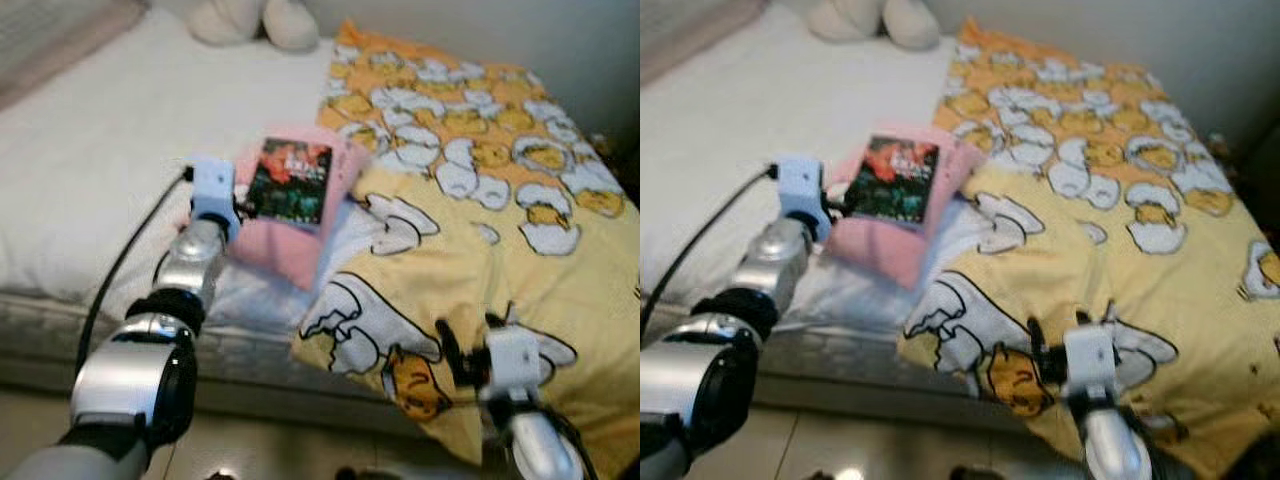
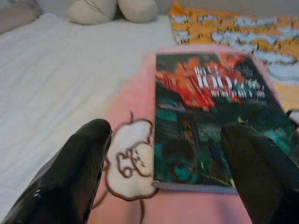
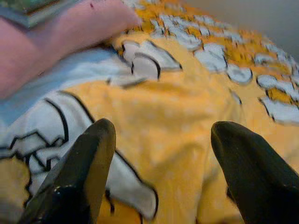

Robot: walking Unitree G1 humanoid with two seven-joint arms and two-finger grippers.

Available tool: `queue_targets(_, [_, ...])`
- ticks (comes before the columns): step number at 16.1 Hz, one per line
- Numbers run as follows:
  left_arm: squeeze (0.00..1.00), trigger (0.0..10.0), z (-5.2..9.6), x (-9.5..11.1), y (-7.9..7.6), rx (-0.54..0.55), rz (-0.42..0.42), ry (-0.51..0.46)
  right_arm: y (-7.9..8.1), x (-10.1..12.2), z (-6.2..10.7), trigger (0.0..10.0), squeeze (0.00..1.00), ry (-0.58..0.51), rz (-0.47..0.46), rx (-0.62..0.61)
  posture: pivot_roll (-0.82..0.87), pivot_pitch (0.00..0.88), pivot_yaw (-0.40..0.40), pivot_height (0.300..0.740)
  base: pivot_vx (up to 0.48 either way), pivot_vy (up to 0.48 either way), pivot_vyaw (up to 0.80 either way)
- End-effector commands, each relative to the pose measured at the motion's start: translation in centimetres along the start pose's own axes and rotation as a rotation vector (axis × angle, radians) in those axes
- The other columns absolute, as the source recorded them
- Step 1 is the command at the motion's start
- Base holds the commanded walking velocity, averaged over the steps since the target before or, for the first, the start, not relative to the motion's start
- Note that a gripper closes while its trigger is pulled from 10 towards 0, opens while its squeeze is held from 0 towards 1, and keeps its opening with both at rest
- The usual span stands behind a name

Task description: Clean up the room

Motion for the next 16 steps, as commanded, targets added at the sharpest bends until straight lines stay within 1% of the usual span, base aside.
queue_targets(1, [0.0, 10.0, -0.2, 1.1, -0.4, -0.003, -0.023, -0.041, -0.4, 0.8, 0.2, 10.0, 0.0, -0.014, 0.007, -0.012, -0.21, 0.109, -0.063, 0.74, 0.0, 0.0, 0.0])
queue_targets(2, [0.0, 10.0, -0.1, 1.2, -0.7, -0.027, -0.034, -0.066, -0.4, 1.3, 0.7, 10.0, 0.0, -0.022, 0.003, -0.025, -0.21, 0.108, -0.047, 0.74, 0.0, 0.0, 0.0])
queue_targets(3, [0.0, 10.0, 1.0, 0.9, -2.2, -0.152, -0.066, -0.13, -1.6, 2.9, 1.3, 10.0, 0.0, -0.069, -0.012, -0.085, -0.18, 0.101, -0.029, 0.74, 0.0, 0.0, 0.0])
queue_targets(4, [0.0, 10.0, 1.9, 0.6, -2.5, -0.191, -0.074, -0.158, -2.1, 3.5, 1.6, 10.0, 0.0, -0.085, -0.017, -0.101, -0.16, 0.086, -0.016, 0.74, 0.0, 0.0, 0.0])
queue_targets(5, [0.0, 10.0, 3.5, 0.1, -2.4, -0.211, -0.056, -0.189, -2.7, 4.2, 2.0, 10.0, 0.0, -0.104, -0.022, -0.123, -0.13, 0.062, -0.005, 0.74, 0.0, 0.0, 0.0])
queue_targets(6, [0.0, 10.0, 6.0, -0.5, -1.2, -0.154, -0.011, -0.208, -3.5, 4.9, 2.2, 10.0, 0.0, -0.126, -0.036, -0.154, -0.09, 0.032, 0.015, 0.74, 0.0, 0.0, 0.0])
queue_targets(7, [0.0, 10.0, 8.6, -2.1, -0.5, -0.108, 0.04, -0.164, -3.3, 5.1, 1.9, 10.0, 0.0, -0.13, -0.07, -0.141, -0.06, 0.007, 0.026, 0.74, 0.0, 0.0, 0.0])
queue_targets(8, [0.0, 10.0, 10.4, -3.3, -0.7, -0.097, 0.048, -0.136, -2.7, 4.8, 1.2, 10.0, 0.0, -0.115, -0.115, -0.105, -0.04, 0.0, 0.023, 0.74, 0.0, 0.0, 0.0])
queue_targets(9, [0.0, 10.0, 11.6, -4.3, -1.4, -0.102, 0.07, -0.106, -2.3, 4.2, 0.0, 10.0, 0.0, -0.1, -0.161, -0.072, -0.02, 0.0, 0.014, 0.74, 0.0, 0.0, 0.0])
queue_targets(10, [0.0, 10.0, 11.8, -4.7, -1.6, -0.098, 0.092, -0.096, -2.0, 3.8, -1.0, 10.0, 0.0, -0.089, -0.189, -0.051, 0.0, 0.0, 0.013, 0.74, 0.0, 0.0, 0.0])
queue_targets(11, [0.0, 10.0, 11.5, -4.8, -2.4, -0.116, 0.118, -0.09, -1.6, 3.6, -3.1, 10.0, 0.0, -0.086, -0.198, -0.016, 0.02, 0.0, 0.007, 0.74, 0.0, 0.0, 0.0])
queue_targets(12, [0.0, 10.0, 10.7, -4.3, -3.4, -0.162, 0.113, -0.081, -1.7, 4.0, -4.9, 10.0, 0.0, -0.102, -0.181, -0.016, 0.03, 0.0, 0.017, 0.74, 0.0, 0.0, 0.0])
queue_targets(13, [0.0, 10.0, 10.2, -3.4, -3.8, -0.18, 0.073, -0.08, -2.0, 4.4, -5.9, 10.0, 0.0, -0.115, -0.181, -0.027, 0.04, 0.0, 0.042, 0.74, 0.0, 0.0, 0.0])
queue_targets(15, [0.0, 10.0, 9.0, -2.3, -4.1, -0.217, 0.04, -0.075, -2.2, 5.6, -7.0, 10.0, 0.0, -0.154, -0.181, -0.054, 0.02, 0.0, 0.109, 0.74, 0.0, 0.0, 0.0])
queue_targets(16, [0.0, 10.0, 8.7, -2.0, -4.1, -0.231, 0.025, -0.074, -1.9, 5.9, -7.3, 10.0, 0.0, -0.167, -0.168, -0.054, 0.02, 0.0, 0.136, 0.74, 0.0, 0.0, 0.0])
Point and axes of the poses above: a point about 5 cm out from each wrist's last joint towards the gripper, its own z axis pointing back from the gripper into the wrist, its own x axis along the axis of the wrist's last joint, y = z × x, the point moved 6 cm from there along -z, pointing out of the wrist towards the gripper, and after that the axes turned 14 degrees about z, right-handed, at the moved point
